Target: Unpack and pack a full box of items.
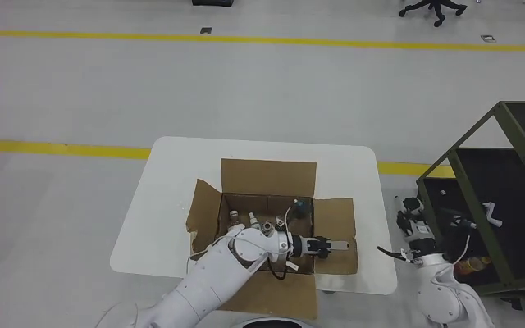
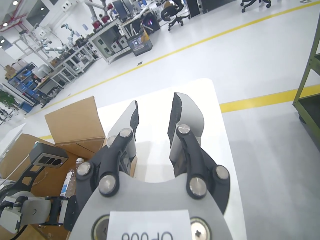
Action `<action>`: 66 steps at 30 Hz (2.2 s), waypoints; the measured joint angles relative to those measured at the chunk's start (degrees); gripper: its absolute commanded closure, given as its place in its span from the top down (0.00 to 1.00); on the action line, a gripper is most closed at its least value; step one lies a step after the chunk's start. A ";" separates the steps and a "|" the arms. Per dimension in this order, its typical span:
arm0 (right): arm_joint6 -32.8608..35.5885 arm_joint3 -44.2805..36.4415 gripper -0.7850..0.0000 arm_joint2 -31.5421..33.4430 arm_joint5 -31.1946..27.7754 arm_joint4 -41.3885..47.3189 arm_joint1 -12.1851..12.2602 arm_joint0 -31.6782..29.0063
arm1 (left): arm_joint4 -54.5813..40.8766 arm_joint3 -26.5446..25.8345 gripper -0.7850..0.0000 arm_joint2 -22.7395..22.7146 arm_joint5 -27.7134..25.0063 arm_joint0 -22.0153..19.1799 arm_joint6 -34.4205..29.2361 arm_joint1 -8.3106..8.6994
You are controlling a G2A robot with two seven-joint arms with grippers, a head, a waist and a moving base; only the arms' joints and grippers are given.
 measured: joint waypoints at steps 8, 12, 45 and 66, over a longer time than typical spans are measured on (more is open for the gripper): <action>9.04 5.84 0.48 -1.35 -1.31 12.44 -0.35 2.12 | 0.32 0.37 1.00 -0.62 -0.15 0.18 -0.24 -0.20; 12.07 8.67 0.47 -2.56 -2.80 20.08 -0.70 3.27 | 0.47 0.50 1.00 -0.95 -0.13 0.40 -0.44 -0.25; 19.92 14.66 0.00 -10.01 -5.33 29.96 -1.58 8.11 | 1.60 -0.44 1.00 -3.29 0.17 1.48 -1.40 -0.63; 16.32 13.72 0.58 -10.04 -6.54 22.04 -1.20 8.28 | 8.84 -8.00 1.00 -9.57 1.71 3.35 0.40 1.92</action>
